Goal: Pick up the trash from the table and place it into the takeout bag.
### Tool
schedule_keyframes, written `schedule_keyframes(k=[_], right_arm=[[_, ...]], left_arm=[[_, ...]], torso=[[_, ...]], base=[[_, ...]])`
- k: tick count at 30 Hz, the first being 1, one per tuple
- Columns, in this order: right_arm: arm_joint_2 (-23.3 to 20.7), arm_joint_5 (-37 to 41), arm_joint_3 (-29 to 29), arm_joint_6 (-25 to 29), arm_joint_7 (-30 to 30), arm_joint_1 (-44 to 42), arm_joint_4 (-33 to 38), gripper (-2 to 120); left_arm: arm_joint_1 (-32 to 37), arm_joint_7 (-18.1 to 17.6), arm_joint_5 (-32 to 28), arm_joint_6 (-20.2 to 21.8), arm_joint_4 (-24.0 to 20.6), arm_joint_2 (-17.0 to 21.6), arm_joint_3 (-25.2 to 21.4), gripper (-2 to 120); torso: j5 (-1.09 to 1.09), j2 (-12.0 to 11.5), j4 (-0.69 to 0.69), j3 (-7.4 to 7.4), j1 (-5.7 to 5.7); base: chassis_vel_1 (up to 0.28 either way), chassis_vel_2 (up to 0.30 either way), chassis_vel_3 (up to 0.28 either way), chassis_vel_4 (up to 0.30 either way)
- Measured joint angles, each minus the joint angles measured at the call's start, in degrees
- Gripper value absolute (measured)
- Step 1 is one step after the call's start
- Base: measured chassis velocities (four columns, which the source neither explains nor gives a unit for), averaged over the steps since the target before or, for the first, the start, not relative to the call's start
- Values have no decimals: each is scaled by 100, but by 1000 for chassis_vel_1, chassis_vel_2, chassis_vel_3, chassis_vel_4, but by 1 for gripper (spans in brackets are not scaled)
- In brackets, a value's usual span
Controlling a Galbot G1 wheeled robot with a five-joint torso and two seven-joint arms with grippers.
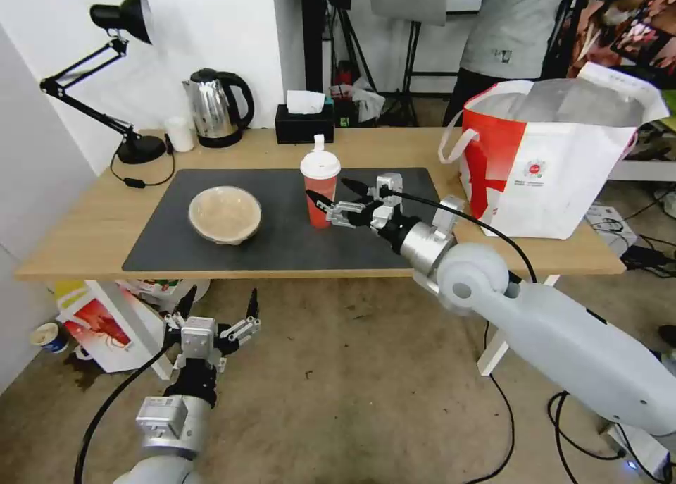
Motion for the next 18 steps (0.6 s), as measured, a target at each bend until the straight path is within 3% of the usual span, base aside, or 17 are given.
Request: schedule_keyframes(k=[18], right_arm=[[85,-195,58,5,179,-1,-269,100]], left_arm=[[0,0,0,0,0,0,0,100]], torso=[[0,0,0,-1,0]], base=[[0,0,0,0]])
